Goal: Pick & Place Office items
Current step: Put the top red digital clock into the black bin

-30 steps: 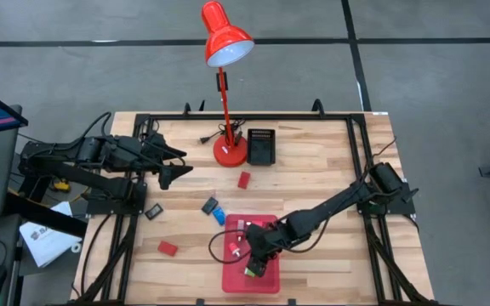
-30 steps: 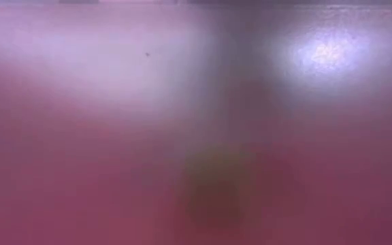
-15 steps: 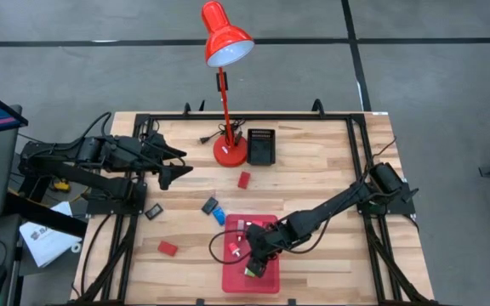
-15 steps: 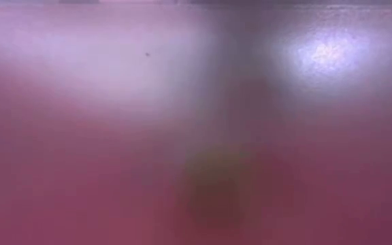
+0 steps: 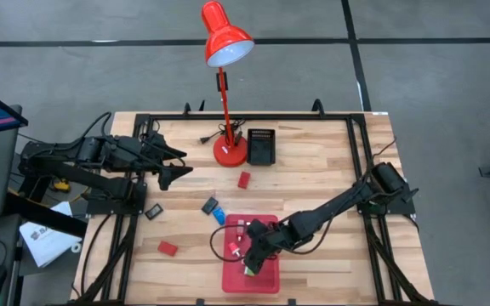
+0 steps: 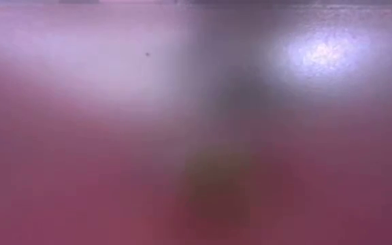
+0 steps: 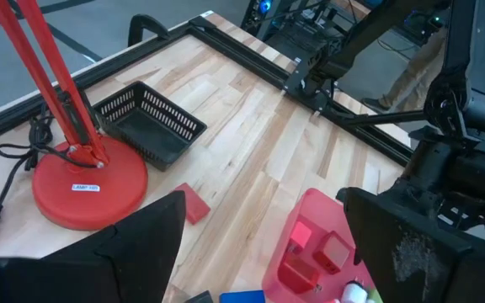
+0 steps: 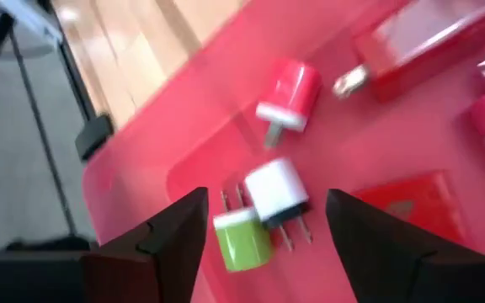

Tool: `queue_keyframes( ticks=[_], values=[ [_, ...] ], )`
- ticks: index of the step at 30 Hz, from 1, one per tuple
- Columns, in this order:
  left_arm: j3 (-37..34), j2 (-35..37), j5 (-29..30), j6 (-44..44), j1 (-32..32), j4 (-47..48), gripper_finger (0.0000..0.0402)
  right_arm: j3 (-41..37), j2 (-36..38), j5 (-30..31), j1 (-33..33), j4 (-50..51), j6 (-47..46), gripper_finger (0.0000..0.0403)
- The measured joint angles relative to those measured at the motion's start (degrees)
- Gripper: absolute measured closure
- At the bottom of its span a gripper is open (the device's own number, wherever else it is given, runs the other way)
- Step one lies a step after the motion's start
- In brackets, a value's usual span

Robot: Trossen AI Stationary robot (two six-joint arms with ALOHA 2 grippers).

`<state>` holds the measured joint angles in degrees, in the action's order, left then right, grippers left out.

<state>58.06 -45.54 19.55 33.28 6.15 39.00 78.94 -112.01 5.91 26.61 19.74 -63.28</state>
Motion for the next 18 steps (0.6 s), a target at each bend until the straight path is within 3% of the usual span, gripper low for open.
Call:
queue_keyframes(
  ticks=[9, 18],
  values=[
    [-8.1, 0.0, 0.1, 2.0, 1.9, -7.4, 0.0082, 0.0, 10.8, 20.0, -4.3, 15.1, -4.8, 0.0174],
    [-19.8, -1.6, 0.7, 11.0, 3.2, -12.1, 0.0082, 0.0, 25.7, 31.9, -7.1, 28.9, -4.4, 0.0174]
  ],
)
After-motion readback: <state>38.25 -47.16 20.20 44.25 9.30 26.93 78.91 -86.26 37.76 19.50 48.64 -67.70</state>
